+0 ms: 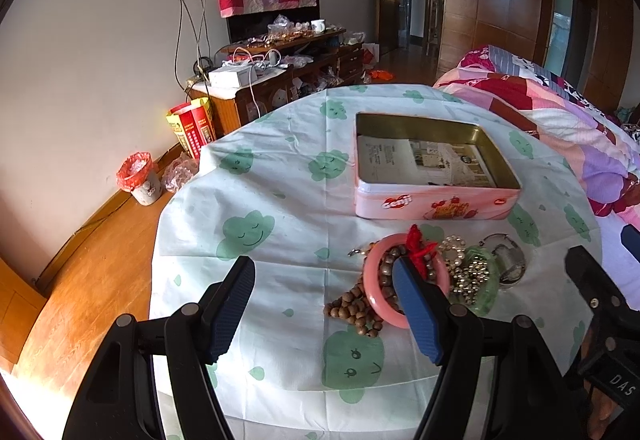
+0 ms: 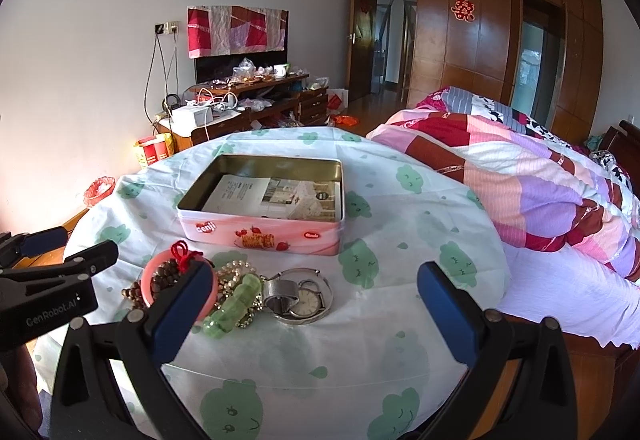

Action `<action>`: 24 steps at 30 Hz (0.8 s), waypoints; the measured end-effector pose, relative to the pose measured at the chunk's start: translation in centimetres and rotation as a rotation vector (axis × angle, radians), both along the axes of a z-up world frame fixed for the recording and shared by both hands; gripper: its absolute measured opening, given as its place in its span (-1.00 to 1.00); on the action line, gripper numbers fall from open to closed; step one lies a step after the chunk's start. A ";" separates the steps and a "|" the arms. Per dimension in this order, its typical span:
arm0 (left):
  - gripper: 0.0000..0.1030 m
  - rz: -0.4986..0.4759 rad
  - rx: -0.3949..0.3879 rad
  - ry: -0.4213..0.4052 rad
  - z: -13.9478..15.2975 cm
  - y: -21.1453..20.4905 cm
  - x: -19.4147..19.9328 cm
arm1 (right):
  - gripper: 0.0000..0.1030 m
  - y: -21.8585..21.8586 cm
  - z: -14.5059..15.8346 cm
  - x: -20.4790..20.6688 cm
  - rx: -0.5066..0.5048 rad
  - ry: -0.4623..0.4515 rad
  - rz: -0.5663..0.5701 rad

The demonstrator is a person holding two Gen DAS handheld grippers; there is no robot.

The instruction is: Organize jewelry

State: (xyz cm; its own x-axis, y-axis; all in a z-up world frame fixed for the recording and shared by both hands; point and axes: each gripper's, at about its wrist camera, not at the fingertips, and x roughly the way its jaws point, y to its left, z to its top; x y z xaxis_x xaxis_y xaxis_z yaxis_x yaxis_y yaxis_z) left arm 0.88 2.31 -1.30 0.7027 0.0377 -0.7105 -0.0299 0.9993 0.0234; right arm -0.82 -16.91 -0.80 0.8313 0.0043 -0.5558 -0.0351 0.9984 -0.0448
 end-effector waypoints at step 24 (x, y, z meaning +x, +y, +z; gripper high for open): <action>-0.01 -0.081 -0.015 0.025 -4.3 -1.2 2.7 | 0.96 -1.1 -3.8 1.6 -0.026 0.045 0.045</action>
